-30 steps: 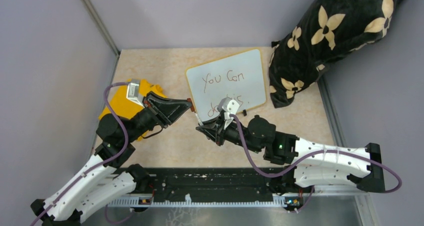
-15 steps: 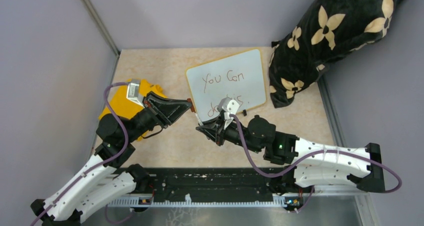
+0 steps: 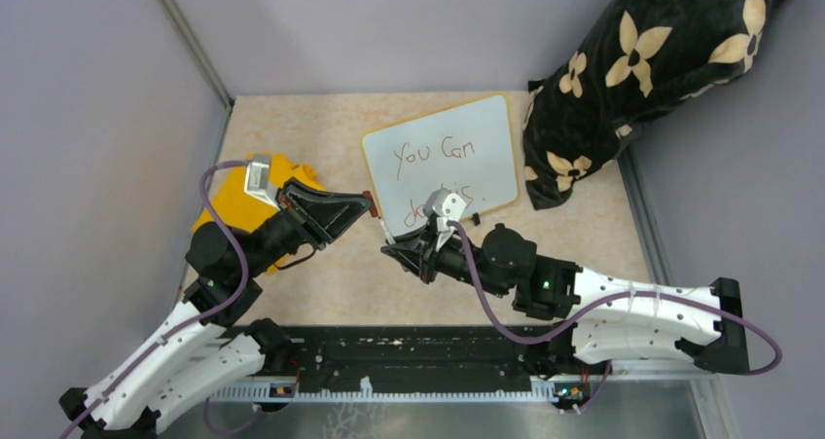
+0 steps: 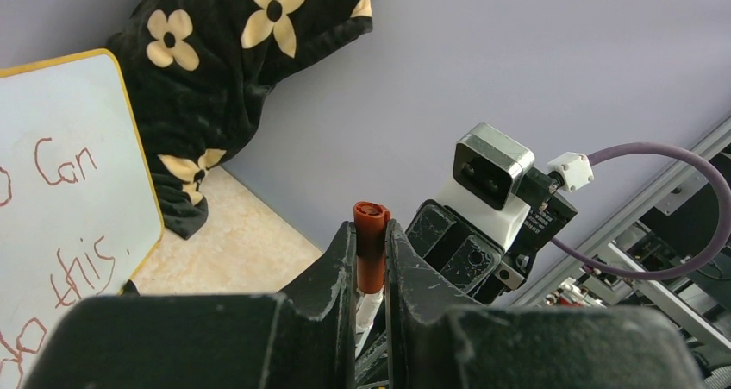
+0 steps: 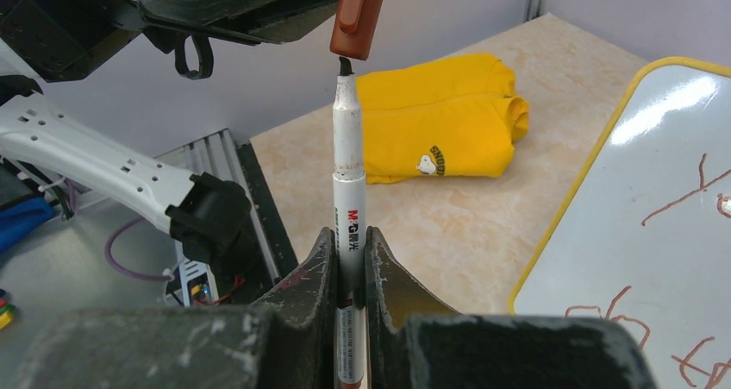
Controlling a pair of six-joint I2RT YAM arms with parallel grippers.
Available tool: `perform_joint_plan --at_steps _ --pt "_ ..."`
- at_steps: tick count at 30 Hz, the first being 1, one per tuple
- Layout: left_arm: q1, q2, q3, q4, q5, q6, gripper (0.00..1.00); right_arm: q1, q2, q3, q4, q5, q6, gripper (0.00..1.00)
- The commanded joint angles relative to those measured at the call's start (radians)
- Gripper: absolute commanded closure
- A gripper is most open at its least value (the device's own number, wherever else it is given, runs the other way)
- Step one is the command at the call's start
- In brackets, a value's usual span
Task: Write a sentence on the whiteboard
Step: Close the whiteboard marker at the center of the board.
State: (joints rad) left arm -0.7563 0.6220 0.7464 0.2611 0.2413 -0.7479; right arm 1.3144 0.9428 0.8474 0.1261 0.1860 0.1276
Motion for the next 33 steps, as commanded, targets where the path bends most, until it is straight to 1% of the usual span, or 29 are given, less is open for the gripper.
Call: perform_joint_plan --at_steps 1,6,14,22,27,33 --pt "0.005 -0.016 0.016 0.015 -0.017 0.024 1.0 -0.004 -0.022 0.038 0.035 -0.008 0.016 1.0" --pt "0.005 -0.019 0.016 0.01 -0.019 0.028 1.0 -0.003 -0.02 0.033 0.029 -0.014 0.023 1.0" --pt "0.005 -0.011 0.02 0.033 0.026 0.019 1.0 -0.002 0.013 0.063 0.015 -0.043 0.022 1.0" --pt "0.005 -0.01 0.016 0.045 0.064 0.016 1.0 -0.004 0.019 0.068 0.024 -0.027 0.021 1.0" --pt "0.005 -0.011 0.008 0.044 0.066 0.016 1.0 -0.004 0.013 0.065 0.028 -0.021 0.02 1.0" --pt "0.005 -0.018 0.003 0.03 0.031 0.022 1.0 -0.003 0.005 0.061 0.028 -0.028 0.021 1.0"
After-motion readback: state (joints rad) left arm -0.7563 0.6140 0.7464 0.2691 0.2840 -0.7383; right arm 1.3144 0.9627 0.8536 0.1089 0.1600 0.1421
